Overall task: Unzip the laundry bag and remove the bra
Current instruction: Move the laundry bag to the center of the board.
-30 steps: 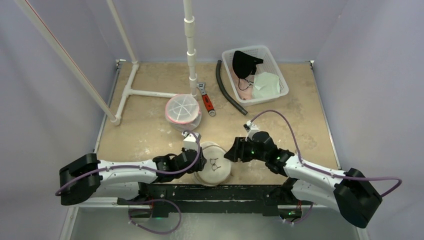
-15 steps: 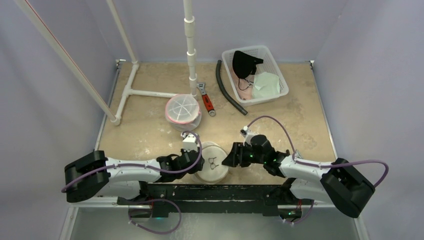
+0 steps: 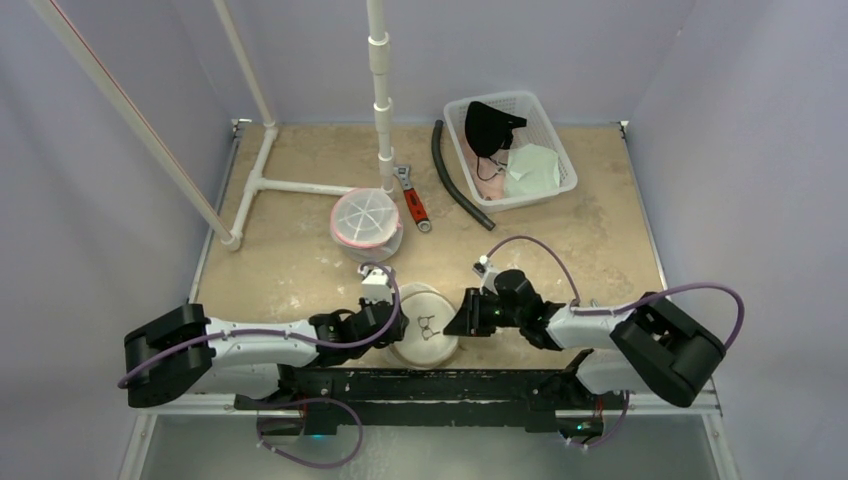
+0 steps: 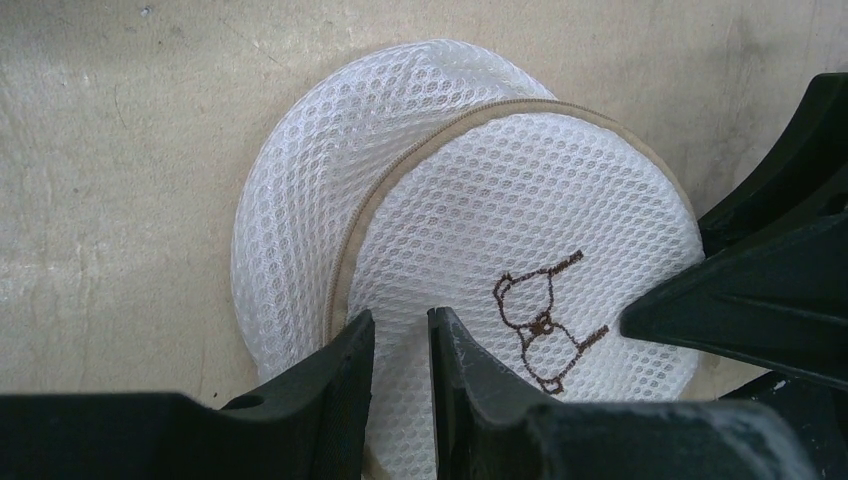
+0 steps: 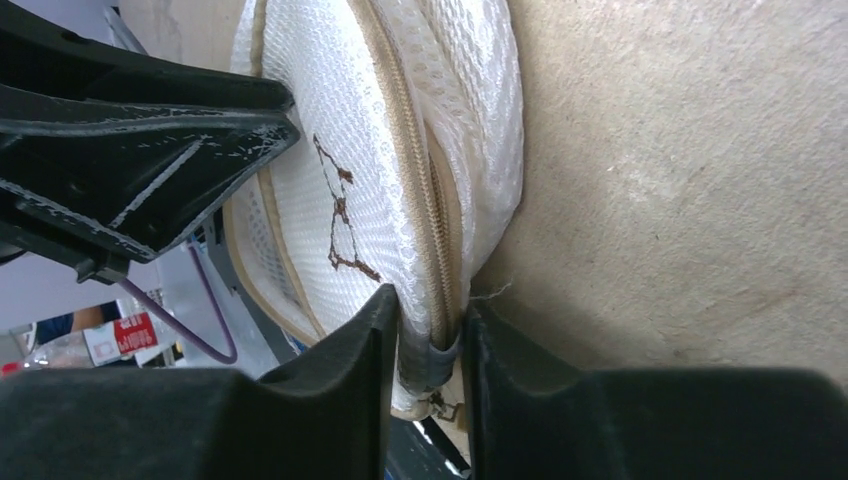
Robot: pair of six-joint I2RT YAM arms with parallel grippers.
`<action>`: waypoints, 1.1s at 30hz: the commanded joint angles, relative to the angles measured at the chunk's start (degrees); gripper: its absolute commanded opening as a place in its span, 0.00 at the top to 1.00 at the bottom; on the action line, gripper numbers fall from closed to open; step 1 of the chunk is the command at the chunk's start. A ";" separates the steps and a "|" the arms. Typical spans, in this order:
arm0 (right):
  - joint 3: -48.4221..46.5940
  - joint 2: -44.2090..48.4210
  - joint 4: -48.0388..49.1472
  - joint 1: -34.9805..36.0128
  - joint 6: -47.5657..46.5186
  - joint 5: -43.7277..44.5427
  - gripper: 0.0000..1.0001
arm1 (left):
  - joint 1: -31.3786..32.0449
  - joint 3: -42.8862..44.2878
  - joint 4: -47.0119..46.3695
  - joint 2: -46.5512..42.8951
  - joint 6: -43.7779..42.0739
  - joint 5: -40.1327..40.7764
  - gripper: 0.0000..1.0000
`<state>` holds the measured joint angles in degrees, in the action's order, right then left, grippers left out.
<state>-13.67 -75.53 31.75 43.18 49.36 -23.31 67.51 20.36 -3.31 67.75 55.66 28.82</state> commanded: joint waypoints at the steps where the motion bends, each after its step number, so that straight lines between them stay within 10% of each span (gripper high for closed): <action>1: 0.62 1.21 0.16 0.33 0.90 2.43 0.75 | -0.36 -0.21 -1.27 -1.13 0.95 0.80 0.75; 9: -2.91 11.47 -14.56 -0.91 -0.41 11.61 1.00 | -0.30 4.37 7.32 -11.07 -1.06 1.94 0.73; 33: -9.09 17.70 -31.35 -41.46 -2.28 32.26 1.00 | -0.35 10.21 23.29 -31.66 -3.73 10.27 0.68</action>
<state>-20.75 -56.97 2.63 7.40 47.33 2.83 67.51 29.52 19.51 37.76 53.34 38.02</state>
